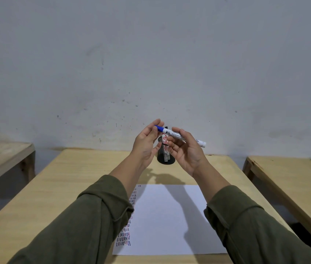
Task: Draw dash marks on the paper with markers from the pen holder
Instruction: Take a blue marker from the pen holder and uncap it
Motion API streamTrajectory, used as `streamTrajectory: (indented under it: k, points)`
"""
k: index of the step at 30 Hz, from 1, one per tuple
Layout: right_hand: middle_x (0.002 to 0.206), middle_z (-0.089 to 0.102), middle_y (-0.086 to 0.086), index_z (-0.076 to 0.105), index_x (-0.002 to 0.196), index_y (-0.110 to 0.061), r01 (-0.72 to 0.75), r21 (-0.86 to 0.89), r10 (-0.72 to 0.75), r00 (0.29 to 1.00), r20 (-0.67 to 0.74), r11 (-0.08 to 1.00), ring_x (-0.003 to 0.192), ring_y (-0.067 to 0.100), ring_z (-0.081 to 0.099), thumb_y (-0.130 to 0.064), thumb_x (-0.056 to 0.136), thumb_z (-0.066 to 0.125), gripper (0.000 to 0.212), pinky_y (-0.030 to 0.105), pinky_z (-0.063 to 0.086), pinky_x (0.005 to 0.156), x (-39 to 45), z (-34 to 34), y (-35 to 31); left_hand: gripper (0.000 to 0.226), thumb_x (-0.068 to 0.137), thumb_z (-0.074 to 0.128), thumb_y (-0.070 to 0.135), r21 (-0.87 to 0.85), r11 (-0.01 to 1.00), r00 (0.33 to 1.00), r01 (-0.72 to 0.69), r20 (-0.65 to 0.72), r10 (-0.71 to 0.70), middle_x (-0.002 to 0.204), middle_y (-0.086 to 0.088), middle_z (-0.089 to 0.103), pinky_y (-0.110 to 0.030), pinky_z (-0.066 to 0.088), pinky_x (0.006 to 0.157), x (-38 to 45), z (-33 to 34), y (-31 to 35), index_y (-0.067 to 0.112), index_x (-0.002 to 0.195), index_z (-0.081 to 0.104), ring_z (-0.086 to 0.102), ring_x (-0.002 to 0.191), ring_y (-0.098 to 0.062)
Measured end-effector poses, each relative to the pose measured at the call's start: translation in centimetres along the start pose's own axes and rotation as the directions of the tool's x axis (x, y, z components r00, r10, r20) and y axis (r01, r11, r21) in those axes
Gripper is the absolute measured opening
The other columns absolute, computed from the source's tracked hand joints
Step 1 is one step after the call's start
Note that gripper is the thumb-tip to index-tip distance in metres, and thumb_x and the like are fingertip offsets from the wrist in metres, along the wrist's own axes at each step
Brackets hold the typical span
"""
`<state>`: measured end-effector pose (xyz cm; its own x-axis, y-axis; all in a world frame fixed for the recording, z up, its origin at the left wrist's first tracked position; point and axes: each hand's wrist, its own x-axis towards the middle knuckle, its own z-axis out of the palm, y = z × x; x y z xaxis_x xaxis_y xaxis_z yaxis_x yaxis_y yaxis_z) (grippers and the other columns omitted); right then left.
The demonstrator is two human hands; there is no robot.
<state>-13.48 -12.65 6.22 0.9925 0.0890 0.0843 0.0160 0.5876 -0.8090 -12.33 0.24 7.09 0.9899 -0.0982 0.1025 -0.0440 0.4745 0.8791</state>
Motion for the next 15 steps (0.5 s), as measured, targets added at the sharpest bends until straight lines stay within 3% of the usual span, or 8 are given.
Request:
streamTrajectory:
  k: [4,10,12,15]
  points:
    - [0.072,0.069,0.009,0.066,0.092,-0.012,0.004,-0.005,-0.004,1.000,0.012,1.000,0.062,0.015,0.064,-0.023,0.091,0.052,0.018,0.023,0.054,0.067,0.3,0.2,0.3,0.017,0.096,0.047,0.021,0.022,1.000,0.996,0.005,-0.091,-0.003,0.094,0.014,0.066,-0.022,0.038,0.076,0.1,-0.1,-0.1,0.026,0.091,0.063,0.059,0.094,0.001]
    - [0.069,0.068,0.010,0.064,0.093,-0.008,0.025,0.002,-0.025,0.998,0.063,1.000,0.062,0.016,0.063,-0.020,0.093,0.048,0.020,0.022,0.055,0.067,0.8,0.6,0.9,0.019,0.094,0.051,0.021,0.059,0.998,0.974,0.017,-0.227,-0.003,0.085,0.014,0.068,-0.029,0.034,0.082,0.8,-0.4,0.2,0.026,0.081,0.064,0.061,0.088,0.000]
    - [0.071,0.068,0.010,0.063,0.095,-0.007,0.043,-0.021,-0.041,0.995,0.091,0.999,0.062,0.016,0.063,-0.019,0.095,0.046,0.021,0.023,0.055,0.069,0.9,0.7,1.1,0.013,0.089,0.058,0.027,0.044,0.999,0.956,0.025,-0.295,-0.011,0.081,0.011,0.068,-0.028,0.035,0.087,1.0,-0.6,0.2,0.023,0.078,0.064,0.062,0.082,0.001]
    - [0.076,0.066,0.010,0.063,0.099,-0.006,0.058,-0.113,-0.043,0.990,0.134,0.992,0.066,0.016,0.062,-0.018,0.096,0.044,0.022,0.025,0.054,0.075,0.9,0.7,1.3,0.024,0.079,0.068,0.040,0.046,0.997,0.919,0.055,-0.392,-0.033,0.076,0.007,0.068,-0.027,0.039,0.086,1.4,-1.6,0.1,0.018,0.071,0.062,0.061,0.078,-0.002]
